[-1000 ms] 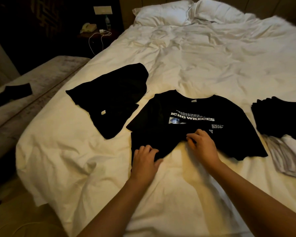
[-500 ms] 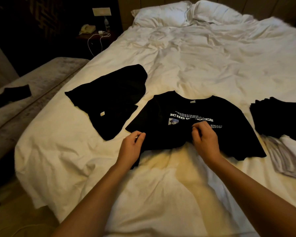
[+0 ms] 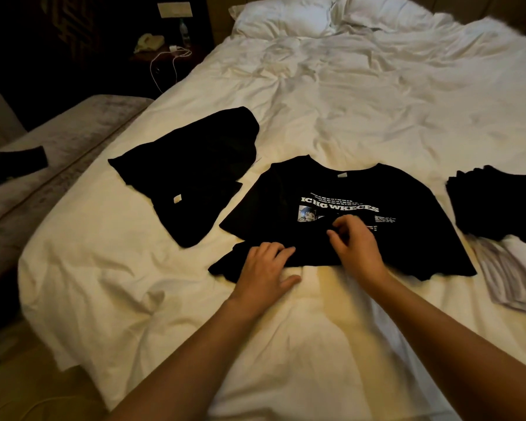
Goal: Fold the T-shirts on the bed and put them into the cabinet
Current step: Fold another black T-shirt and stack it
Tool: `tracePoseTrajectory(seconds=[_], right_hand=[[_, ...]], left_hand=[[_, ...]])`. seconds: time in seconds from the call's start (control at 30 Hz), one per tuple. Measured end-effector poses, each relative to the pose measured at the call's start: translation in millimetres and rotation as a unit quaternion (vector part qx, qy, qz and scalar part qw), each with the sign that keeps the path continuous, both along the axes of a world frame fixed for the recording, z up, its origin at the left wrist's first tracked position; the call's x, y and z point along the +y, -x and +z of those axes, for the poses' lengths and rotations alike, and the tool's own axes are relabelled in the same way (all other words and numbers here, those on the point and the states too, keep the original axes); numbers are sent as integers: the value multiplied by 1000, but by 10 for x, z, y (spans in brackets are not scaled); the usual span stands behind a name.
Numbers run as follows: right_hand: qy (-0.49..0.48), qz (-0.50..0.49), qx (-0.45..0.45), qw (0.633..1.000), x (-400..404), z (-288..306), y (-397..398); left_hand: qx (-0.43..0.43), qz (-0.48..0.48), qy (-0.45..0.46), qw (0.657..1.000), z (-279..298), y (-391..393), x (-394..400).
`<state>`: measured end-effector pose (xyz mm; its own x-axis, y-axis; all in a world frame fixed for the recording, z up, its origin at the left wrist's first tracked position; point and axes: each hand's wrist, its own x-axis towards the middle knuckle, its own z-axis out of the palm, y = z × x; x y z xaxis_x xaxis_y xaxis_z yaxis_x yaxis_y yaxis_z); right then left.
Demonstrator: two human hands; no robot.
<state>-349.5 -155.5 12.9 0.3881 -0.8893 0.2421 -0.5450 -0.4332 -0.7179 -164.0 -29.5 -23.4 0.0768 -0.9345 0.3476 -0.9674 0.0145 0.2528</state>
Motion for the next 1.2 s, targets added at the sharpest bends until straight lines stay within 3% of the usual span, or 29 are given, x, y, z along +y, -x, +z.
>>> tracePoseTrajectory(seconds=[0.13,0.27,0.37,0.47,0.57,0.7,0.87,1.07,1.2], right_hand=[[-3,31,-6,999,200,-129,107],[74,83,82,990,235,-315,162],[117,63,144,981,202,-321,150],[135,66,123,981,187,-283,124],[100,100,95,985,189,-208,147],[-5,109,75,991,218,-59,184],[-99,121,-14,988,174,26,259],[-109,166,40,979,484,73,340],[-105,145,34,983,838,-74,446]], left_hand=[[-17,23,57,998,-56,-30,-80],[8,-4,94,995,53,-54,-110],[14,-11,71,997,125,-24,-104],[12,-24,-12,1000,101,21,-68],[-28,-15,-48,998,81,57,-56],[-35,0,-8,999,66,56,-83],[70,7,-27,997,205,110,41],[123,7,-60,991,283,160,331],[94,-57,-7,994,197,234,538]])
